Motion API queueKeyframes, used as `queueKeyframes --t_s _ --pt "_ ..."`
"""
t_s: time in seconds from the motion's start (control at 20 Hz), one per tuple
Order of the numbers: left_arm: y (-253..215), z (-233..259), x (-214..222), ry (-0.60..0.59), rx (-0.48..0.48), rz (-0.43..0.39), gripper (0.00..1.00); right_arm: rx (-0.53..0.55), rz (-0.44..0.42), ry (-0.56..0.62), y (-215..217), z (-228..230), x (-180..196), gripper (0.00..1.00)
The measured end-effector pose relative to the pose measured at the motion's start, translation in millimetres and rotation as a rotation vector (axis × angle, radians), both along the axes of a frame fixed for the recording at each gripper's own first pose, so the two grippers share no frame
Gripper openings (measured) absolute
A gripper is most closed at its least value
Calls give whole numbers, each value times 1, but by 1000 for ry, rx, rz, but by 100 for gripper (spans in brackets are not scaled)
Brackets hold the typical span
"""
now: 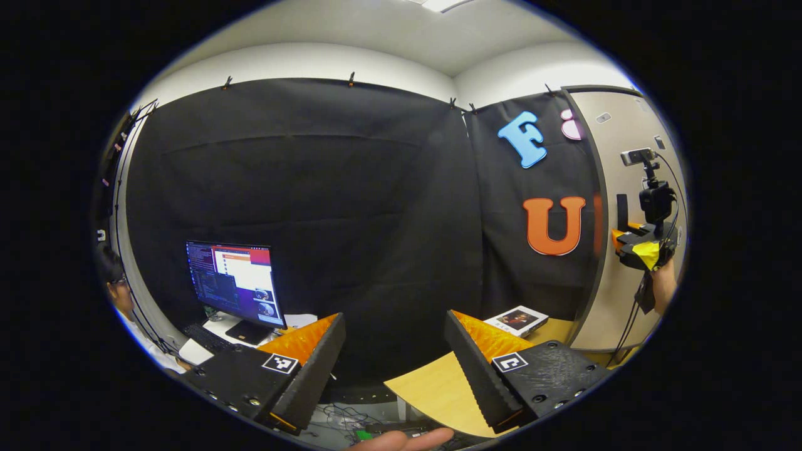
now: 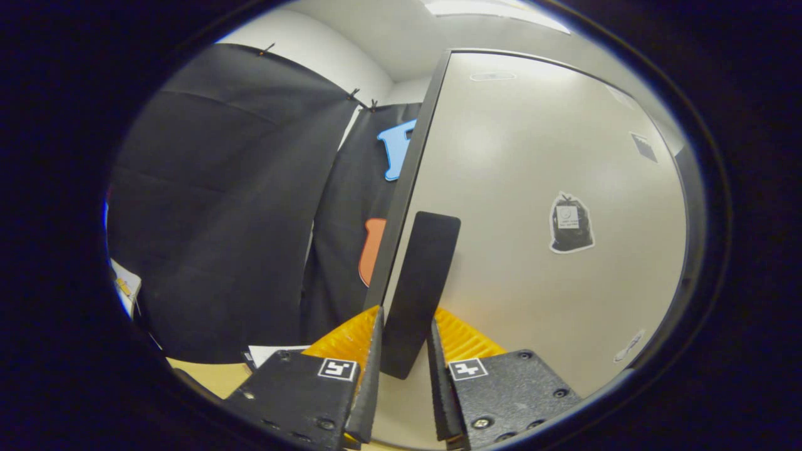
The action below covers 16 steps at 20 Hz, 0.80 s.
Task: Open the cabinet door with the right hand, grasp the bottle in the cabinet with the left hand and place it on the coaster, then close the cabinet door with the right hand.
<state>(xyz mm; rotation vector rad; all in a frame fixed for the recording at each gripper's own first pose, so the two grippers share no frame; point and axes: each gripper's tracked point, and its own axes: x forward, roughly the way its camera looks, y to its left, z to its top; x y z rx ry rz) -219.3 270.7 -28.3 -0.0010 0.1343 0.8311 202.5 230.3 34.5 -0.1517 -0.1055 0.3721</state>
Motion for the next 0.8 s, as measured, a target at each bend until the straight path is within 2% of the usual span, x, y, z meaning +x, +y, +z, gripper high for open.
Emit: queueKeyframes --t_s 0.1,0.3,0.5,0.8 --pt "-3 -4 3 -3 -12 -21 96 4 21 36 1 -1 -3 35" --pt "-14 -5 21 -18 -10 -106 96 -4 42 77 0 -1 -8 30" --pt "-38 -6 47 -22 -24 -249 96 4 81 91 0 -1 -27 29" --pt "-65 -11 82 -28 -48 -402 97 22 124 115 -7 1 -64 30"
